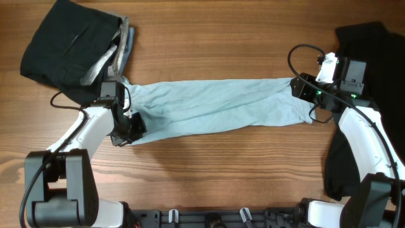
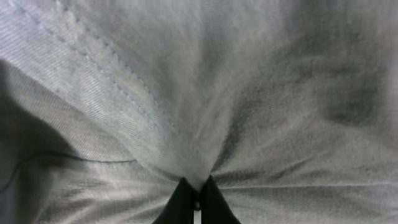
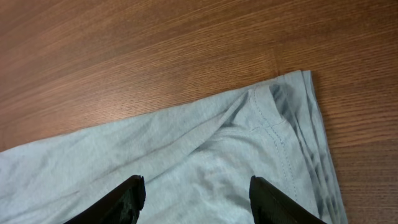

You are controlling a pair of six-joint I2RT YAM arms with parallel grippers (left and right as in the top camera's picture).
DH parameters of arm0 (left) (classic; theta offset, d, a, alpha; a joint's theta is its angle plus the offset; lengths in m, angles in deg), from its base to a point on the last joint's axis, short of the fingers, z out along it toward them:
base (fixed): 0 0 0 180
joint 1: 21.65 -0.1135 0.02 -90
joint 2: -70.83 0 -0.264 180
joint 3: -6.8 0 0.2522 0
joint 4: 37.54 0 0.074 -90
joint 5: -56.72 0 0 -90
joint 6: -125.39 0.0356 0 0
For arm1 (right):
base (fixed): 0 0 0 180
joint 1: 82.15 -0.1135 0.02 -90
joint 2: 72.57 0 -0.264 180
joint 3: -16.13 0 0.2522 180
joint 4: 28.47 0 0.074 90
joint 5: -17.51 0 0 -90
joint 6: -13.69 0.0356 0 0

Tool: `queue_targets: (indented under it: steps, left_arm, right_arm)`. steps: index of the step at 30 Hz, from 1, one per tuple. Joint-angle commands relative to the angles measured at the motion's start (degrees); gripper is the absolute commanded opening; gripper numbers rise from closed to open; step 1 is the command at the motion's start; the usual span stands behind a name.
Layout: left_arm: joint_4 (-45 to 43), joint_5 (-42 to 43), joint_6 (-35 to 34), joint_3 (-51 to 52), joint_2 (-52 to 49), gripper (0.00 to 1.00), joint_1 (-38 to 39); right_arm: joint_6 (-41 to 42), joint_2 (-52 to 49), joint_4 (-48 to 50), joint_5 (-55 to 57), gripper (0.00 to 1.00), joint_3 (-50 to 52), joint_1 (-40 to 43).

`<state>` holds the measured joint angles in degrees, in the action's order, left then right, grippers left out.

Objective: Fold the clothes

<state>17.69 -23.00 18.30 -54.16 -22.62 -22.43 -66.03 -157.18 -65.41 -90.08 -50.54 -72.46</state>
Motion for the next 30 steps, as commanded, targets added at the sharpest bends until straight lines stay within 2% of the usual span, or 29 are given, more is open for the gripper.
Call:
queue_targets:
  steps: [1,7,11,13,14,15,18,23,24,25,27,30]
  left_arm:
    - [0.5,0.39,-0.37,-0.22,-0.31,0.04,-0.26]
    - [8.96,0.39,-0.33,-9.97,-0.2,0.04,-0.24]
    - [8.96,0.37,-0.31,-13.25,-0.2,0.04,-0.24]
    - [8.96,0.37,-0.31,-13.25,-0.22,0.15,-0.24]
    - [9.03,0.37,-0.26,-13.25,-0.22,0.15,-0.24]
    - [9.18,0.37,-0.09,-13.25,-0.22,0.15,-0.24]
    - [9.84,0.37,-0.07,-13.16,-0.22,0.05,-0.24]
    - [10.32,0.37,0.33,-13.14,-0.22,0.04,-0.24]
    - [11.85,0.37,0.33,-13.14,-0.22,0.23,-0.24]
    - [13.4,0.33,0.33,-13.11,-0.22,0.33,-0.24]
    - [14.58,-0.9,0.31,-12.07,-0.22,0.38,-0.2]
    - [9.66,-2.27,0.09,-6.93,-0.33,0.41,-0.2]
  right_arm:
    - [0.35,0.17,-0.04,-0.87,0.58,0.11,0.13]
    - [0.35,0.17,0.02,-0.85,0.59,0.11,0.13]
    - [0.31,0.17,0.0,-0.24,0.59,0.11,0.13]
    - [0.33,0.17,0.0,-0.24,0.59,0.11,0.13]
    - [0.28,0.17,0.02,-0.24,0.59,0.11,0.13]
    - [0.31,0.17,0.02,-0.24,0.59,0.11,0.13]
    - [0.26,0.17,0.0,-0.24,0.59,0.11,0.13]
    - [0.26,0.17,0.02,-0.24,0.59,0.11,0.13]
    - [0.26,0.17,0.0,-0.24,0.59,0.11,0.13]
    - [0.22,0.17,-0.07,-0.24,0.59,0.11,0.13]
    - [0.22,0.17,-0.22,-0.24,0.59,0.11,0.13]
    - [0.24,0.17,-0.17,-0.24,0.59,0.11,0.13]
